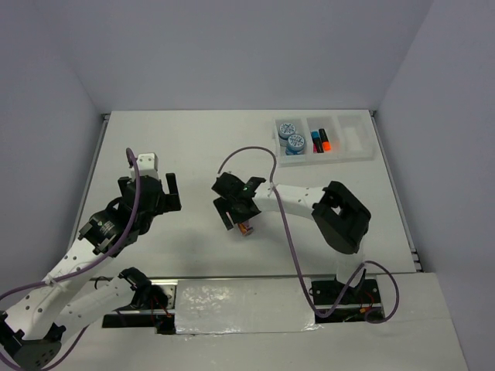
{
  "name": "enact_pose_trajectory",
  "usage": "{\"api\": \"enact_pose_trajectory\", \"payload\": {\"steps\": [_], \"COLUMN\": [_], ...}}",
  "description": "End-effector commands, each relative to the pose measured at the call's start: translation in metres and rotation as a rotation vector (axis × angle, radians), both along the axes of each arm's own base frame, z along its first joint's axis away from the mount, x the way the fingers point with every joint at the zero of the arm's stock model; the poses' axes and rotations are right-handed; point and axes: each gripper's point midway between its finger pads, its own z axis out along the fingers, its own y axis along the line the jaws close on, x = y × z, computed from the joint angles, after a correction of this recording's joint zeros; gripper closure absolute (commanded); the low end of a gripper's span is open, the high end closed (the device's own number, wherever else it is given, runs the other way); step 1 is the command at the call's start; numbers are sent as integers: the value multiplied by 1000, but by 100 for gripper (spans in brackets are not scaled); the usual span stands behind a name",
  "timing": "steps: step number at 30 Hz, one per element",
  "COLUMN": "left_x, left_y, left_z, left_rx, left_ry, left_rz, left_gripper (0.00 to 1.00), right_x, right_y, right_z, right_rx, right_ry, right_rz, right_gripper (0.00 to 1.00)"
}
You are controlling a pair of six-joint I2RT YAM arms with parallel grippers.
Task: Sort the stationery into containers
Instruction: Pick up the stationery from the center of the board.
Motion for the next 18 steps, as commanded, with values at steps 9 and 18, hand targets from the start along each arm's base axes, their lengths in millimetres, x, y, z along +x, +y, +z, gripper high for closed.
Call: {"api": "enact_pose_trajectory", "payload": {"steps": [9, 18], "left_x": [3, 0], "left_y": [0, -4], "left_z": [6, 10], "left_rx": [-13, -33], "left_ry": [-25, -41], "left_rz": [5, -27], "left_gripper": [1, 1], "right_x": [10, 153], "right_y": [-11, -176], "right_z": [-10, 141], "right_rx": [-14, 29], "right_ry": [0, -312], "right_rz": [-29, -371], "right_gripper": [87, 100]}}
